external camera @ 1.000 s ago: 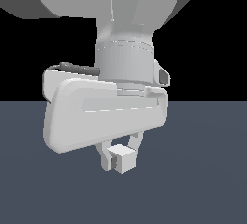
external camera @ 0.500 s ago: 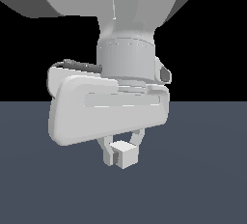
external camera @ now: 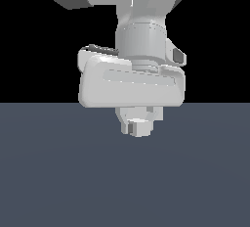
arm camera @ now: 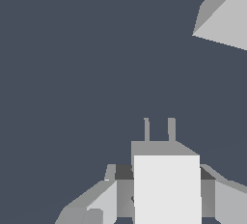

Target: Plug the charger into the wall socket.

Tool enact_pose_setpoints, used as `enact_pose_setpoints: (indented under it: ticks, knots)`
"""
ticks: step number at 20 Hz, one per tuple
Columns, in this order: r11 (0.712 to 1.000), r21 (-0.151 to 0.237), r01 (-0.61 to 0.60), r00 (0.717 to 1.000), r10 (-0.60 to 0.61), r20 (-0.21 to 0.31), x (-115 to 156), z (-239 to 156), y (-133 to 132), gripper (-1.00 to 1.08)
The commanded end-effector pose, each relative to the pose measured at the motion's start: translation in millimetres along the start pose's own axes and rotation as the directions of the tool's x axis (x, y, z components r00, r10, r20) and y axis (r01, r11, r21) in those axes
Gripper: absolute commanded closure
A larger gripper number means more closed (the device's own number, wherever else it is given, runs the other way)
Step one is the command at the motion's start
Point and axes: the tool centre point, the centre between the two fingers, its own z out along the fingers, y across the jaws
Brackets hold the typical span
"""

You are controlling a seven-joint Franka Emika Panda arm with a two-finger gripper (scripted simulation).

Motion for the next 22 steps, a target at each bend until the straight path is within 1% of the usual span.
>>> enact_pose_setpoints:
  ticks: [1,5,10,14,22]
  knots:
    - [0.997,-0.004,-0.079,0.997,0.079,-0.001,4.5,-13.4,13.8,1.08]
    - [0.984,-0.010,-0.178,0.984,0.178,-0.002,8.0,-29.7,32.0,1.08]
    - [0.967,-0.015,-0.253,0.968,0.253,-0.002,9.1,-41.8,46.3,1.08]
    - [0.961,-0.017,-0.275,0.961,0.275,-0.002,9.0,-45.4,50.8,1.08]
    - [0.961,-0.017,-0.275,0.961,0.275,-0.002,10.5,-45.3,51.4,1.08]
